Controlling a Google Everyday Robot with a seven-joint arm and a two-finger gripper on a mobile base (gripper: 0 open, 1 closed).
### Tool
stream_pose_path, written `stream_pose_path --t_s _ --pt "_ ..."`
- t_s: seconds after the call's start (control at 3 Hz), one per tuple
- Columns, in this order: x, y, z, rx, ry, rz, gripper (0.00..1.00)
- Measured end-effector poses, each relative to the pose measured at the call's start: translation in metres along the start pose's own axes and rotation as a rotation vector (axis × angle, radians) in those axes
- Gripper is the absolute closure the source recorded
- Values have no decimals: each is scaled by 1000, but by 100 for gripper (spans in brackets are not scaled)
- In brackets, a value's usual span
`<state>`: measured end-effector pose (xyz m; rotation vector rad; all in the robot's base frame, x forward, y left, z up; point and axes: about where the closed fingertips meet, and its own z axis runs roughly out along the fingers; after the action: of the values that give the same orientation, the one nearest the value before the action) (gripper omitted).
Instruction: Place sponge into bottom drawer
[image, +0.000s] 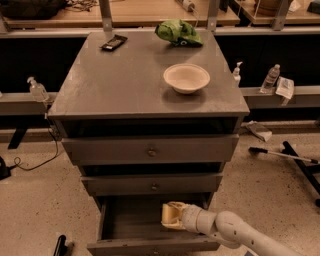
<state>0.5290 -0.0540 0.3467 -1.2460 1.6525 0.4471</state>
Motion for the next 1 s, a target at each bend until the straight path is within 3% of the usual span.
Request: stream_pose_path --t_s 0.67,1.0 --pt "17 16 17 -66 77 -13 100" --pt "27 18 21 -82 82 23 100"
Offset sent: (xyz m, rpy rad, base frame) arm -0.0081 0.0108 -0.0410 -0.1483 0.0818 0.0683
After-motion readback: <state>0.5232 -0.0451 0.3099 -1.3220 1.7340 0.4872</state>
